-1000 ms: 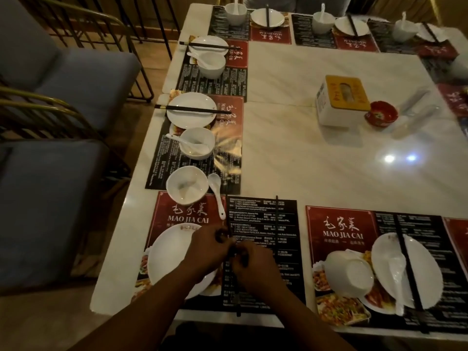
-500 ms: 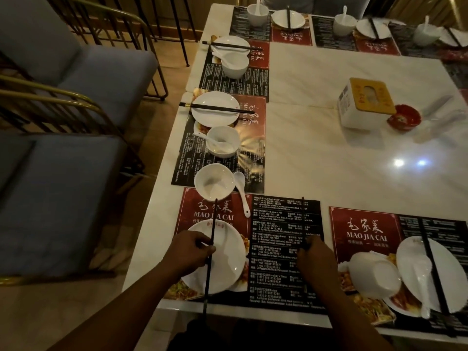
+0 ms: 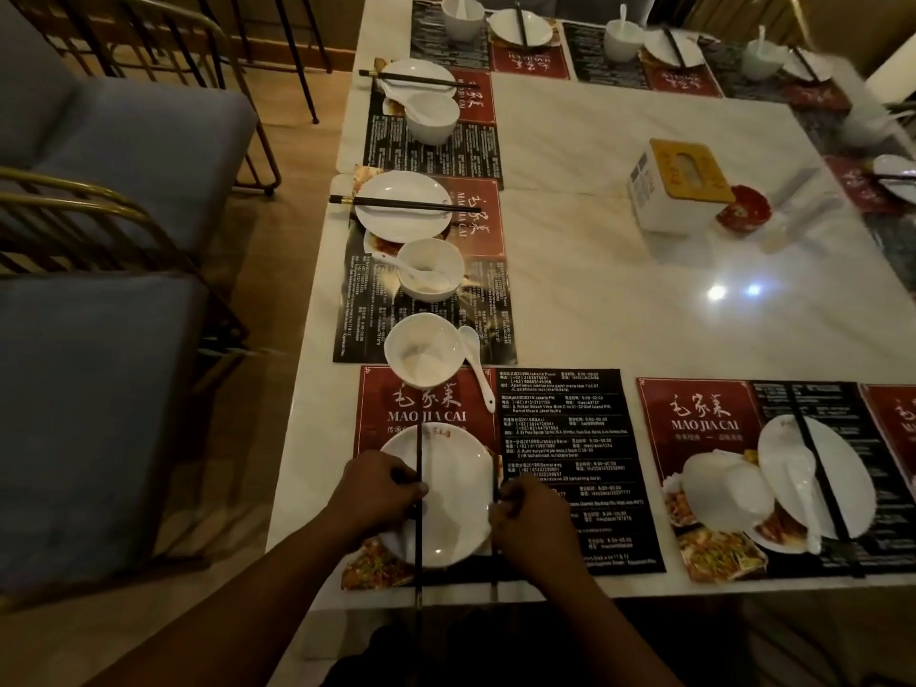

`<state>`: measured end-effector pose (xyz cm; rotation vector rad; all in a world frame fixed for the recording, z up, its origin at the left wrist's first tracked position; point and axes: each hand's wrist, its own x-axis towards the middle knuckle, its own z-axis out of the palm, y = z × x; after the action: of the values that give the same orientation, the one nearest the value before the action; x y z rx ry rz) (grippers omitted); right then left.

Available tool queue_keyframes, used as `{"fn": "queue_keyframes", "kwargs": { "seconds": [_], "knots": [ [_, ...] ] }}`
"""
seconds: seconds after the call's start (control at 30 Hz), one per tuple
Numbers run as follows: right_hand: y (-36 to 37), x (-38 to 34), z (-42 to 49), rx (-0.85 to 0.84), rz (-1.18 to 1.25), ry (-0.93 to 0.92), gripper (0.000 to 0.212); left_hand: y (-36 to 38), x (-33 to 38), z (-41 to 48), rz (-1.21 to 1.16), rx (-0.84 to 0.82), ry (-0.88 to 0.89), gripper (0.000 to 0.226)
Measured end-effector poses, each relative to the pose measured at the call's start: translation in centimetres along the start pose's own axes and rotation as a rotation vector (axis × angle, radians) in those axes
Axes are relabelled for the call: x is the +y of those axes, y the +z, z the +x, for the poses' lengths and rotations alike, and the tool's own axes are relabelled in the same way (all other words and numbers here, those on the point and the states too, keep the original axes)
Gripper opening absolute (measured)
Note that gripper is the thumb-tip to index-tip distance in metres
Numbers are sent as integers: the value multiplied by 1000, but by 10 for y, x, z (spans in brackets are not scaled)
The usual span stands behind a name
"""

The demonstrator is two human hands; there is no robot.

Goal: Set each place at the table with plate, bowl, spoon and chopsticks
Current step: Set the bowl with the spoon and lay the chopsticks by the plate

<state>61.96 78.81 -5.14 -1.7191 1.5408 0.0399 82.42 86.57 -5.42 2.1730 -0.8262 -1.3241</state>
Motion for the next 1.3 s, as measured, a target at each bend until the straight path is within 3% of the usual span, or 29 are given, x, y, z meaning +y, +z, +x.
{"fn": "queue_keyframes", "kwargs": {
  "seconds": [0.27,0.47,0.8,1.0,1.3],
  "knots": [
    [45,-35,-6,2,-77,-65,22,-3,-1,13,6,-9,29,7],
    [51,-39,-4,-6,-96,-98,19,-4,-3,17,5,-10,48,8],
    [56,-46,-13,20,-77,-66,33,-19,-6,25,112,-4,109,10],
    [61,-42,-14,-2,-106,-69,27,-37,-20,26,162,272,138,22],
    [59,-40,-14,8,-119,-53,25,-37,-35,25,101,217,155,23]
  ]
}}
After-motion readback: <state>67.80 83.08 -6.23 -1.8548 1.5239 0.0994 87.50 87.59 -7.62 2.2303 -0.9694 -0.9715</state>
